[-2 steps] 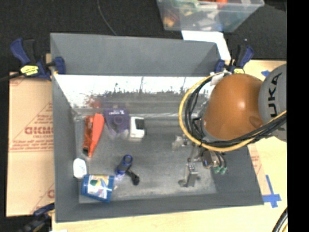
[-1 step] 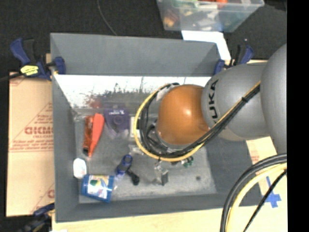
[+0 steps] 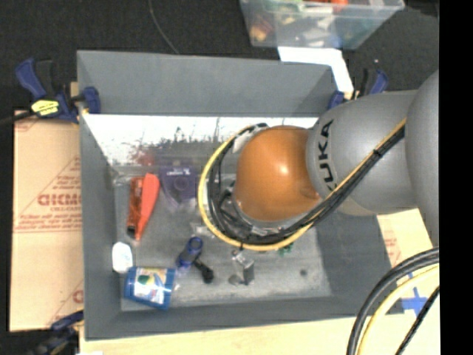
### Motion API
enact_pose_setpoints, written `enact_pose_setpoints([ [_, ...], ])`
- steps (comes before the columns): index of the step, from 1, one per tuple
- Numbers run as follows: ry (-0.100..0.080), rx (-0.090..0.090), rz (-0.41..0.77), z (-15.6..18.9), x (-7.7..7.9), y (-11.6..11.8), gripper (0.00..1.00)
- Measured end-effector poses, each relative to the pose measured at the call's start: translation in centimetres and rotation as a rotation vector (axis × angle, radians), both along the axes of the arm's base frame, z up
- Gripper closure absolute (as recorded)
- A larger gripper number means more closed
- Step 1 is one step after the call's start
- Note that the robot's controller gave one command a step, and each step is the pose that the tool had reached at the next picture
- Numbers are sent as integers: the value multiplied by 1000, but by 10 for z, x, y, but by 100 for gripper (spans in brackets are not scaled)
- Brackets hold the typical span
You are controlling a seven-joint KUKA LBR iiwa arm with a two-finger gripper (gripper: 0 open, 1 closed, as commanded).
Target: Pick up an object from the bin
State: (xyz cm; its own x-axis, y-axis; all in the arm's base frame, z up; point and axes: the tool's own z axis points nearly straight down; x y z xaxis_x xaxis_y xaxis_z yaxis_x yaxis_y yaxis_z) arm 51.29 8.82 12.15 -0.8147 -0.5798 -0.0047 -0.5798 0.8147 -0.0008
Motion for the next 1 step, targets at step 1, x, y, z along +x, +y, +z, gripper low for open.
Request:
enact_pose_setpoints([
  [1,-22,5,467,-15,6,71,0],
])
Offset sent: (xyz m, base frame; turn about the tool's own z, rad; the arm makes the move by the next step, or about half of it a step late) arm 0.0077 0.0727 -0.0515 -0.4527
